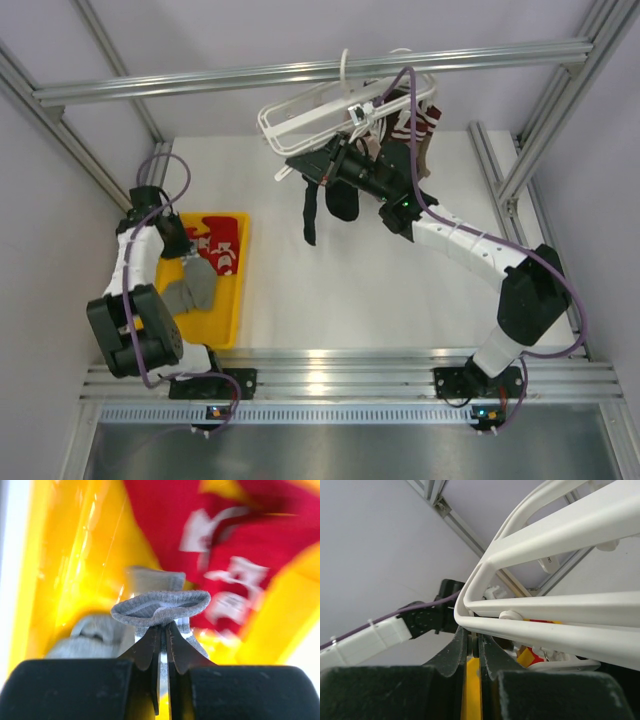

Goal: Clip the socks to the hanger
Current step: Pick up the sock from the bin.

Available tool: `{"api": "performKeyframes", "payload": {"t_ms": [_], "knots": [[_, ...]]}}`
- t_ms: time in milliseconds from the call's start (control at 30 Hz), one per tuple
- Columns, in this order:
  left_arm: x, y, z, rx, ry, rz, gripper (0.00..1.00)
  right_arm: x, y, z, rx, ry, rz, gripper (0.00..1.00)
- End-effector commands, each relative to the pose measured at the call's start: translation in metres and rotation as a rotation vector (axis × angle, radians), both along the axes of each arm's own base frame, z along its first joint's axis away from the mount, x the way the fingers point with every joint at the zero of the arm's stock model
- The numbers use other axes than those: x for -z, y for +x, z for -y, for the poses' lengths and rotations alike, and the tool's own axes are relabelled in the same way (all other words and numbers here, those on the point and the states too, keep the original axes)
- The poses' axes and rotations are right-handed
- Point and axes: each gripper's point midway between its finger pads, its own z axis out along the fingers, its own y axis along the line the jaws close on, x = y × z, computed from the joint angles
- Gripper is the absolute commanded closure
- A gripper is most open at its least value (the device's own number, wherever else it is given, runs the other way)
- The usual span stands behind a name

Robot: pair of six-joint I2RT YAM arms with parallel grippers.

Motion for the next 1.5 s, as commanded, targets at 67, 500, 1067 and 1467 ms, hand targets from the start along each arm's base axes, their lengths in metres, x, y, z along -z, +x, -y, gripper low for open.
{"api": "performKeyframes", "payload": {"t_ms": [67,500,1067,1467], "knots": [[-0.076,-0.007,0.014,0.136,0.045,0.179,1.00,-0.023,0.005,0.006,0.019,0.040,0.042,1.00],[-0.116,-0.029,0.057,0.467,0.030,0.353,1.00,-0.031,0.000,0.001,-0.003,0.053,0.046,1.00],[-0.031,-0.067,0.072,1.251,0.200,0.179,0.98,-0.021,0.003,-0.004,-0.013,0.043,0.032,1.00],[-0.022,-0.063,0.076,1.216,0.157,0.194,0.58,-0.014,0.005,-0.005,-0.013,0.035,0.021,1.00]]}}
